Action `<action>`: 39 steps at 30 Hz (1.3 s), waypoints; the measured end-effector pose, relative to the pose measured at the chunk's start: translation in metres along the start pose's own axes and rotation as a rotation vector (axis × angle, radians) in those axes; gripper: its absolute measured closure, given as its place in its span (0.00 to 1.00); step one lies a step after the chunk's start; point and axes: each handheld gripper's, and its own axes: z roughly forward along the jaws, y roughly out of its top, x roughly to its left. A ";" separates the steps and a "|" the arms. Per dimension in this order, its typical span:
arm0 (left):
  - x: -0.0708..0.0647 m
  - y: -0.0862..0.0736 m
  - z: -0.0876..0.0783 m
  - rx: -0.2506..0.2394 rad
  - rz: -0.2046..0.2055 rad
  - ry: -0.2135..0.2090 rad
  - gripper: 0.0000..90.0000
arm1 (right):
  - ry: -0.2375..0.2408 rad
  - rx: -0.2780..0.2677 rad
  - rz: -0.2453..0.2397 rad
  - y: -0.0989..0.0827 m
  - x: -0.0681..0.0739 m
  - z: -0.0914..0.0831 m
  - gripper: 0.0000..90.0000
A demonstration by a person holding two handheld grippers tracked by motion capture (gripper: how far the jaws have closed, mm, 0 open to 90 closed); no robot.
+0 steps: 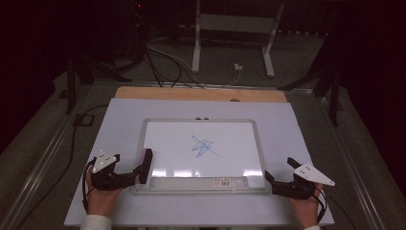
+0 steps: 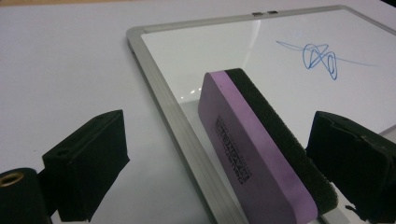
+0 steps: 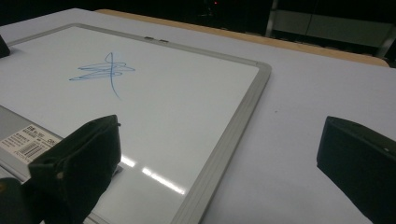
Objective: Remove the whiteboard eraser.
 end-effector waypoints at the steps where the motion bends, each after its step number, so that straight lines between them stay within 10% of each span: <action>1: 0.000 0.000 0.001 0.005 0.002 0.001 0.07 | 0.001 0.001 0.000 0.000 0.000 0.000 0.00; 39: 0.003 0.003 0.001 0.028 -0.088 -0.026 0.07 | 0.009 0.011 -0.009 0.000 0.003 0.002 0.00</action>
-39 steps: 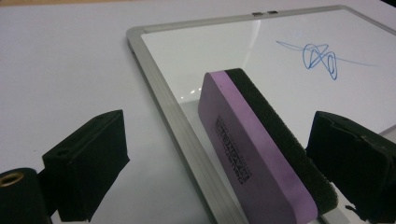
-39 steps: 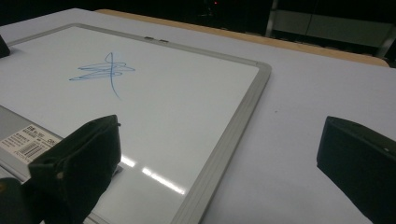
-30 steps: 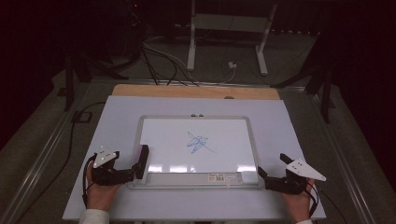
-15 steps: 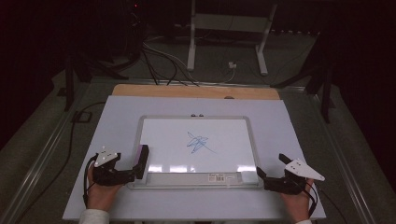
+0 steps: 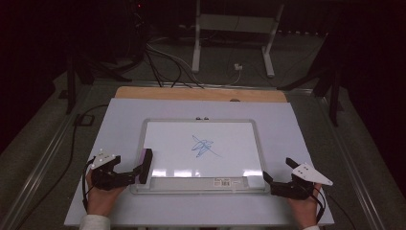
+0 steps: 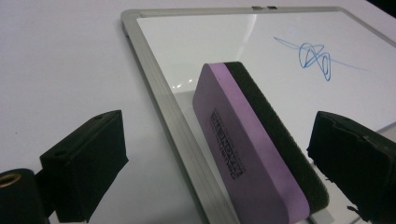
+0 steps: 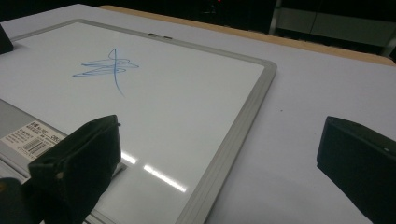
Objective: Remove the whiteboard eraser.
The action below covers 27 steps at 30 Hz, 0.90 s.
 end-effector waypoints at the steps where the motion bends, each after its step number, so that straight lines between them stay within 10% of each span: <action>1: 0.000 0.001 0.000 0.004 0.001 0.006 0.08 | 0.000 0.000 0.000 0.000 0.000 0.000 0.00; 14: -0.006 0.000 0.006 0.064 0.012 -0.050 0.39 | 0.003 0.004 -0.007 0.000 0.002 0.001 0.00; 27: -0.028 0.002 0.025 0.145 0.080 -0.090 0.41 | 0.002 -0.001 -0.006 0.000 0.001 0.000 0.00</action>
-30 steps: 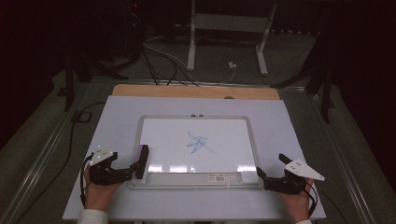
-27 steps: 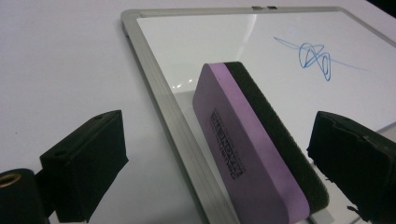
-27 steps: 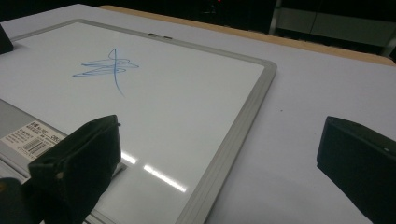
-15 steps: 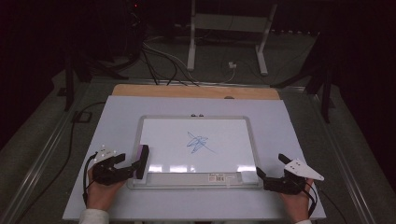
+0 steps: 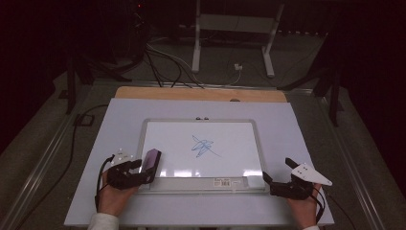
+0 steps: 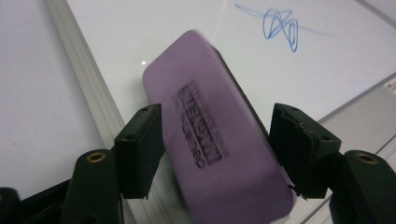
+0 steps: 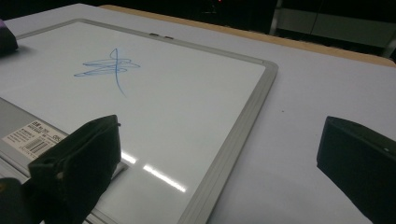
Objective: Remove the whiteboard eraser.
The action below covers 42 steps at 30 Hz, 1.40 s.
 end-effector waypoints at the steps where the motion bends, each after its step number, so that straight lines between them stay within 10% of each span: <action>1: 0.000 -0.001 0.001 0.009 -0.001 0.001 0.42 | 0.001 0.000 0.001 0.000 0.000 0.000 0.00; 15: 0.002 -0.003 0.006 0.062 -0.017 0.007 0.46 | 0.002 -0.001 0.002 0.000 0.000 0.000 0.00; 42: -0.001 0.020 -0.007 -0.051 0.005 0.039 0.46 | -0.014 -0.016 0.022 0.000 -0.004 -0.005 0.00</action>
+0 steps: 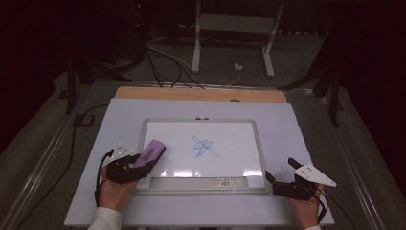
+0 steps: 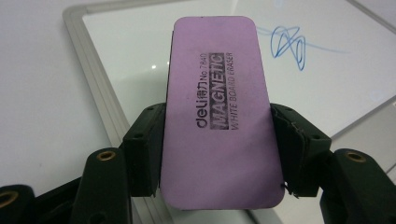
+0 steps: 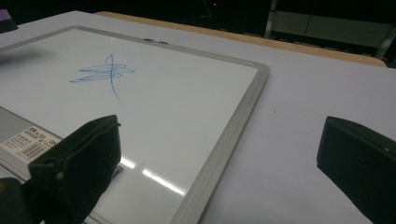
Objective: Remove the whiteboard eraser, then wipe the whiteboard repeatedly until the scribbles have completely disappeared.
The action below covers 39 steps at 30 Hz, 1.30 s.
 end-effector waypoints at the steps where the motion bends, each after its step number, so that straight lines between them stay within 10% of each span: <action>1: 0.000 0.001 0.000 -0.005 0.006 0.000 0.46 | 0.000 -0.001 0.000 0.000 0.000 0.000 0.00; 39: -0.021 0.044 0.038 -0.065 0.070 -0.029 0.46 | -0.014 -0.005 0.013 -0.001 -0.002 -0.003 0.00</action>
